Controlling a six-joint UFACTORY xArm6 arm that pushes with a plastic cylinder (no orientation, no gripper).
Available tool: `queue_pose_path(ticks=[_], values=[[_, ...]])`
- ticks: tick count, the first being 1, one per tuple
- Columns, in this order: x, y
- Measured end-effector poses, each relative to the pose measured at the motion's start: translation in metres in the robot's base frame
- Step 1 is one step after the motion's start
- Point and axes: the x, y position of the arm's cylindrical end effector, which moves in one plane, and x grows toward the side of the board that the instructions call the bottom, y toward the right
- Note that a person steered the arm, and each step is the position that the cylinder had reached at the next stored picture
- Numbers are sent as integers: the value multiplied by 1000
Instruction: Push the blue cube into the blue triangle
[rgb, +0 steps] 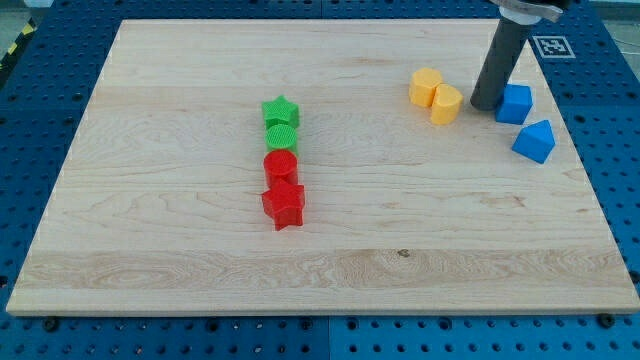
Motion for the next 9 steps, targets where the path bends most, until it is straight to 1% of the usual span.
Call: queue_pose_path(ticks=[1,2,3,4,9], values=[[-15,0],[-20,4],[-14,32],[-9,44],[11,44]])
